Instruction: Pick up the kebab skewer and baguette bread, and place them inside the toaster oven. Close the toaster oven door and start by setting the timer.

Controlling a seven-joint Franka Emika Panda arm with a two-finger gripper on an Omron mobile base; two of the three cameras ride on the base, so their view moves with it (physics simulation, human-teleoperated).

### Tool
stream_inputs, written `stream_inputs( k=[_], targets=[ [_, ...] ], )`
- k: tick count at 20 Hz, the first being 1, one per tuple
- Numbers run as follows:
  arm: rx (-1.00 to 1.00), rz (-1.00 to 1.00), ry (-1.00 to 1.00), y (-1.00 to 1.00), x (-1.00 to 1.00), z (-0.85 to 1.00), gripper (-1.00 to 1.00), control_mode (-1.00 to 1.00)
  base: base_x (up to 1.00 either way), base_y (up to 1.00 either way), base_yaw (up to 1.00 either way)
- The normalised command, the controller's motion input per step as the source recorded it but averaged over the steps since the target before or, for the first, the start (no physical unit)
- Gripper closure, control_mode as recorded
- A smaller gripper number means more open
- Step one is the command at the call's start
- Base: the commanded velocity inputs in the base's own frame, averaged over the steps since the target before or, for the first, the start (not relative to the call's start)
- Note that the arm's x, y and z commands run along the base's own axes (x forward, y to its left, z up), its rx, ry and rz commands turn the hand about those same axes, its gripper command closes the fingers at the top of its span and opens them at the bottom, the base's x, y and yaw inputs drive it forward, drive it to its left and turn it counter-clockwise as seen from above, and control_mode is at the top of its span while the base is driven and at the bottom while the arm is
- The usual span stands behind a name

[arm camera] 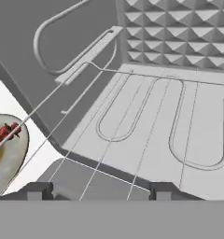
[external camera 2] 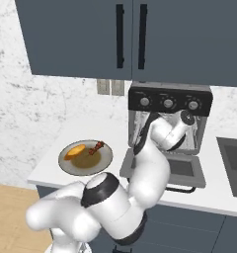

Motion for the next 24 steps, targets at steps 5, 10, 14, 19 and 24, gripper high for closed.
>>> stream_inputs(
  k=[5,10,14,19,24],
  targets=[
    [-0.20,-0.02,0.41,0.00,-0.92,-0.84,-1.00,-1.00,0.00,0.00,0.00],
    [-0.08,0.00,0.29,-0.08,-0.90,0.03,-1.00,-1.00,0.00,0.00,0.00],
    [0.00,0.00,0.00,0.01,-0.68,0.95,-1.00,-1.00,0.00,0.00,0.00],
    [0.00,0.00,-0.09,0.18,-0.33,0.50,-1.00,-1.00,0.00,0.00,0.00],
    [0.01,0.00,-0.04,0.06,-0.26,0.11,-1.00,-1.00,0.00,0.00,0.00]
  ],
)
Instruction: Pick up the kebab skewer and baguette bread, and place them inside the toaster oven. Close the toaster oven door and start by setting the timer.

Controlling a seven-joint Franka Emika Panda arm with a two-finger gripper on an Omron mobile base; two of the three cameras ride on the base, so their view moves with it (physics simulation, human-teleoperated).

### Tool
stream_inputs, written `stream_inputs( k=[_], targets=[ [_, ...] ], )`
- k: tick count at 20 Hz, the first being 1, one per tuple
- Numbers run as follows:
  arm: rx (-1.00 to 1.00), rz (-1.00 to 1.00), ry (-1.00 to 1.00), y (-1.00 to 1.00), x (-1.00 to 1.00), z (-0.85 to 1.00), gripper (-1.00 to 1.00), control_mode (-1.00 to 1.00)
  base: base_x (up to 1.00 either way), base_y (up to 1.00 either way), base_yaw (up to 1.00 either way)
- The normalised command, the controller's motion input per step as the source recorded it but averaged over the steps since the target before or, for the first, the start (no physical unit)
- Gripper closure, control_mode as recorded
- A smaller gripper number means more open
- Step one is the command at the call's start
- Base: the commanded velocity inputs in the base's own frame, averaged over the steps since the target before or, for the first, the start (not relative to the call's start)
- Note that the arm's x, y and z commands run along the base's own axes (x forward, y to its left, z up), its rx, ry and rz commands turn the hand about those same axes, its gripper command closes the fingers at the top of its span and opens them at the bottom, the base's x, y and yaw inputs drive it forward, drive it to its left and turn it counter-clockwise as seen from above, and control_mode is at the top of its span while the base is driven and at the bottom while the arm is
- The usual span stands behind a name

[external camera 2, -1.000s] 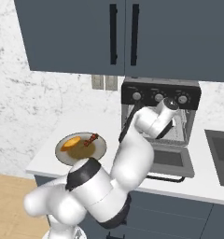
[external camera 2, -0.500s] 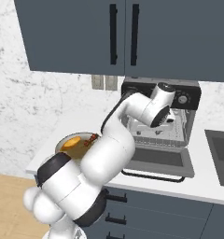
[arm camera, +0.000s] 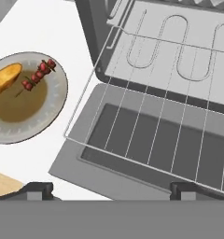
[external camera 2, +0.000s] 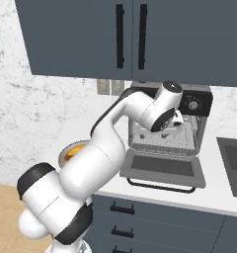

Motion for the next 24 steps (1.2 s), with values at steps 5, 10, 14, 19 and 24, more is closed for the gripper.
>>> stream_inputs(
  k=[5,10,14,19,24],
  targets=[
    [0.05,0.00,0.00,0.26,-0.53,-0.02,-1.00,-1.00,0.00,0.00,0.00],
    [0.03,-0.01,0.00,1.00,-0.17,0.00,-1.00,-1.00,0.00,0.00,0.00],
    [0.00,-0.02,0.00,1.00,0.00,-0.14,-1.00,-1.00,0.00,0.00,0.00],
    [0.00,-0.06,0.03,1.00,0.13,-0.32,-1.00,-1.00,0.00,0.00,0.00],
    [0.00,-0.13,0.04,1.00,0.32,-0.37,-1.00,-1.00,0.00,0.00,0.00]
  ],
)
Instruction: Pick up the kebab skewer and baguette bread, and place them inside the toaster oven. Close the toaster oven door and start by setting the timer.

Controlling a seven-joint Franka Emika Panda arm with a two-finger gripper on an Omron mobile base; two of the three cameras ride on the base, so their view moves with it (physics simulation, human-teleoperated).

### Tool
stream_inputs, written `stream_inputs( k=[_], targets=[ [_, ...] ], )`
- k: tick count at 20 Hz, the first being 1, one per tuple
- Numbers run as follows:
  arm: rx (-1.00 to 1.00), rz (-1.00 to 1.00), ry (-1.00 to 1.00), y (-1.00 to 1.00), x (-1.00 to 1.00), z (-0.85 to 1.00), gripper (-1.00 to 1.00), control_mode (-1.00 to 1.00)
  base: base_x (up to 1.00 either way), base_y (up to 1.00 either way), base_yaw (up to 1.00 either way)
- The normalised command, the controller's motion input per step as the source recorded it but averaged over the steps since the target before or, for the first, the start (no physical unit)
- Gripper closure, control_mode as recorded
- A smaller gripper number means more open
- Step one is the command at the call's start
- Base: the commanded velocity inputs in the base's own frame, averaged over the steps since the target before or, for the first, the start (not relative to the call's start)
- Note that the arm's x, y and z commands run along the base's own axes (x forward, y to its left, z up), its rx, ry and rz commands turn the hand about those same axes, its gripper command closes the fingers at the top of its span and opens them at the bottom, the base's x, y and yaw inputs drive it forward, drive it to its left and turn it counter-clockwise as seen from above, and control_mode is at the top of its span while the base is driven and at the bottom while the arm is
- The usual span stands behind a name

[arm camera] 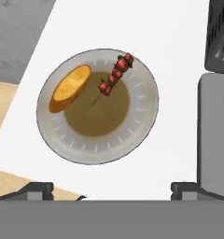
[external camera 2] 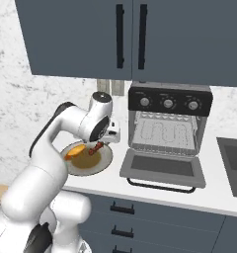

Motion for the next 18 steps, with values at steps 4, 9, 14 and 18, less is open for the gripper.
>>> stream_inputs(
  k=[4,9,14,18],
  targets=[
    [0.00,-0.22,0.05,1.00,0.42,-0.45,-1.00,-1.00,0.00,0.00,0.00],
    [0.00,-0.25,0.14,0.34,0.54,-0.54,-1.00,-1.00,0.00,0.00,0.00],
    [0.00,-0.26,0.15,0.21,0.55,-0.51,-1.00,-1.00,0.00,0.00,0.00],
    [0.00,-0.23,0.09,0.06,0.56,-0.19,-1.00,-1.00,0.00,0.00,0.00]
  ],
)
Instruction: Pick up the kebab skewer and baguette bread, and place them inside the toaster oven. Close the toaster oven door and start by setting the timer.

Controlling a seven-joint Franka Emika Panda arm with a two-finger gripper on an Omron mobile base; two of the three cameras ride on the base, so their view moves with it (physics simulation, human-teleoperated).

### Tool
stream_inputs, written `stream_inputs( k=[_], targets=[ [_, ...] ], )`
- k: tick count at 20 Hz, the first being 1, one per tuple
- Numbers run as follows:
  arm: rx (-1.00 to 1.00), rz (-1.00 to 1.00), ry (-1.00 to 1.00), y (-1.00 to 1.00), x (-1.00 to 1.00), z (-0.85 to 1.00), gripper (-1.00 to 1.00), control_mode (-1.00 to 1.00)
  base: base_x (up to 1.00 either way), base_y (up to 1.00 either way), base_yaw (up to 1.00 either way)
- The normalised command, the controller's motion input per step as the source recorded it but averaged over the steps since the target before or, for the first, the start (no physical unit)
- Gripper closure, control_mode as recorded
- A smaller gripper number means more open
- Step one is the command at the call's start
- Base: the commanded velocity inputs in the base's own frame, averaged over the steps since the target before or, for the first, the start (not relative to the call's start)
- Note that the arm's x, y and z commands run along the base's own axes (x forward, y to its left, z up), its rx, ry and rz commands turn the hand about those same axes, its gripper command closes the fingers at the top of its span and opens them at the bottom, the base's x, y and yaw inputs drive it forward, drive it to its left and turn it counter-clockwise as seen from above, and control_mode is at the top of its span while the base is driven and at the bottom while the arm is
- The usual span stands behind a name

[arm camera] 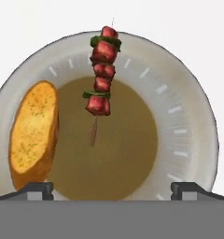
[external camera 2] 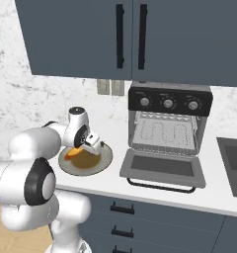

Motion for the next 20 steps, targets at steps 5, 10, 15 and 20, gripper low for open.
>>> stream_inputs(
  k=[5,10,15,20],
  targets=[
    [0.00,-0.22,0.09,0.00,0.36,-0.19,-1.00,-1.00,0.00,0.00,0.00],
    [0.00,-0.20,0.09,0.00,0.33,-0.35,-1.00,-1.00,0.00,0.00,0.00],
    [0.00,-0.17,0.08,0.00,0.31,-0.32,-1.00,-1.00,0.00,0.00,0.00],
    [0.00,-0.13,0.05,-0.01,0.33,-0.22,-1.00,-1.00,0.00,0.00,0.00]
  ],
)
